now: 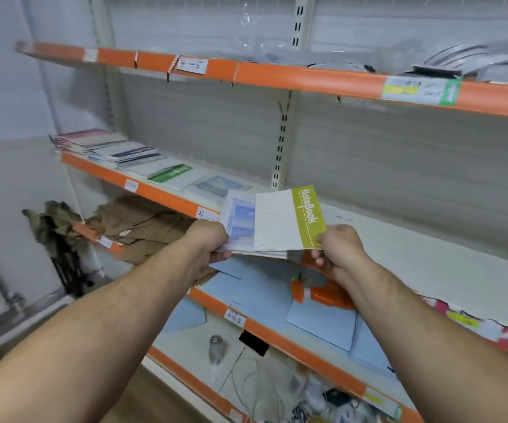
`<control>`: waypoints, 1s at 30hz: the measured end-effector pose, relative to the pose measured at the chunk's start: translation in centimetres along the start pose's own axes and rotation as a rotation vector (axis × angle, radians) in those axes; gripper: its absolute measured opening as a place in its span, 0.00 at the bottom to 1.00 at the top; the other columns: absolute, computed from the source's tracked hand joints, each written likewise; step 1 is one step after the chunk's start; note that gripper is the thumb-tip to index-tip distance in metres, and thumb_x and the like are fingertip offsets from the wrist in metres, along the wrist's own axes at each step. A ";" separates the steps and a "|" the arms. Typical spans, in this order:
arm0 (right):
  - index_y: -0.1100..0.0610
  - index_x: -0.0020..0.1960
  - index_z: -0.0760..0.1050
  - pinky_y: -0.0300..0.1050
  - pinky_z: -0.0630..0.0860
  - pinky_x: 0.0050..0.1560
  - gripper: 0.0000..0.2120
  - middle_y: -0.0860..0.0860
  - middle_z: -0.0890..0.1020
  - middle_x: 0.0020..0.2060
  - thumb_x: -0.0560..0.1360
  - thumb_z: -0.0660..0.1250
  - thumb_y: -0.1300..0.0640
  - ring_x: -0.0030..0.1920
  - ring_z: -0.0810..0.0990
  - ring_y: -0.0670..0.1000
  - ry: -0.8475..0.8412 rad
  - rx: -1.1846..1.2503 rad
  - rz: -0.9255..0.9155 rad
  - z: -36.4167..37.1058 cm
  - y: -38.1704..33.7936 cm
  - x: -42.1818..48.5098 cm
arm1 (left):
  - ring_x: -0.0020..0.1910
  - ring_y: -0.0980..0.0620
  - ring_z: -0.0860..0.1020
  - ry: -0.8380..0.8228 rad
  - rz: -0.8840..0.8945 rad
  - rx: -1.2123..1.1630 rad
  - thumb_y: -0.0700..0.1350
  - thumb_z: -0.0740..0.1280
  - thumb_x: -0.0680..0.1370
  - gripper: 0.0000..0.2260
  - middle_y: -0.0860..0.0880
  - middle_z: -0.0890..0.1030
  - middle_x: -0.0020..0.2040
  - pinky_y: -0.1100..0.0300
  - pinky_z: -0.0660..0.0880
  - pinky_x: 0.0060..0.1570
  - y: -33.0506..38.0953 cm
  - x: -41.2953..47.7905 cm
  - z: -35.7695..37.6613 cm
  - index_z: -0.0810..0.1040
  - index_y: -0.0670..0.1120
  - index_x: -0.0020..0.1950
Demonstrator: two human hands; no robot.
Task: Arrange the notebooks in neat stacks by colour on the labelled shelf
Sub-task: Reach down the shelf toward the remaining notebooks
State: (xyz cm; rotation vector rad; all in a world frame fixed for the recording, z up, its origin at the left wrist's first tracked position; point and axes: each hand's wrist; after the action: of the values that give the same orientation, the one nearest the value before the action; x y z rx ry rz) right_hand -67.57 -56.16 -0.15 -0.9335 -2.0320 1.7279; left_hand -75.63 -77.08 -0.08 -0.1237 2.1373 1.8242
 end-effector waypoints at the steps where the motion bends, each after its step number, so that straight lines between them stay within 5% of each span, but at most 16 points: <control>1: 0.64 0.50 0.77 0.37 0.66 0.22 0.13 0.57 0.75 0.25 0.78 0.54 0.68 0.18 0.69 0.49 -0.018 0.004 -0.004 1.4 -0.2 0.0 | 0.34 0.48 0.77 0.012 -0.003 -0.004 0.33 0.60 0.81 0.06 0.45 0.76 0.43 0.62 0.77 0.26 -0.2 0.3 -1.2 0.73 0.39 0.56; 9: 0.62 0.48 0.74 0.37 0.66 0.20 0.11 0.57 0.77 0.29 0.79 0.53 0.68 0.20 0.71 0.49 -0.133 -0.007 -0.042 9.8 -1.8 1.1 | 0.24 0.49 0.78 0.115 -0.061 -0.017 0.32 0.59 0.80 0.06 0.41 0.79 0.41 0.63 0.75 0.23 -1.4 3.9 -8.3 0.73 0.40 0.46; 19: 0.62 0.40 0.74 0.39 0.63 0.24 0.13 0.55 0.74 0.21 0.77 0.53 0.69 0.22 0.68 0.52 -0.204 -0.004 -0.059 17.4 -3.5 8.9 | 0.30 0.49 0.76 0.173 -0.075 0.011 0.34 0.61 0.80 0.04 0.42 0.79 0.43 0.62 0.75 0.24 0.7 13.1 -11.3 0.74 0.39 0.48; 25: 0.64 0.55 0.73 0.39 0.66 0.22 0.11 0.61 0.76 0.36 0.77 0.54 0.69 0.20 0.72 0.50 -0.201 0.010 -0.017 20.1 -4.7 15.2 | 0.33 0.47 0.78 0.128 -0.079 0.064 0.33 0.62 0.80 0.04 0.41 0.79 0.46 0.65 0.73 0.20 3.1 19.9 -10.4 0.74 0.39 0.47; 30: 0.64 0.60 0.73 0.39 0.67 0.22 0.14 0.62 0.78 0.41 0.78 0.54 0.68 0.21 0.73 0.50 -0.157 0.013 0.007 21.1 -5.5 19.5 | 0.28 0.49 0.74 0.096 -0.073 0.125 0.33 0.62 0.80 0.06 0.43 0.75 0.39 0.65 0.70 0.18 4.9 24.2 -9.4 0.72 0.41 0.44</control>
State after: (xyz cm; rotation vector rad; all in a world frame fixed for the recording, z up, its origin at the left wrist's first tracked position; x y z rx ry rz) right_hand -96.55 -59.68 -2.88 -0.8249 -2.1129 1.8695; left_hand -101.60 -81.81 -1.50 -0.2610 2.2750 1.6706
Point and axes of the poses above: each hand's wrist, its own x-axis towards the middle knuckle, its own z-axis out of the palm, y = z × x
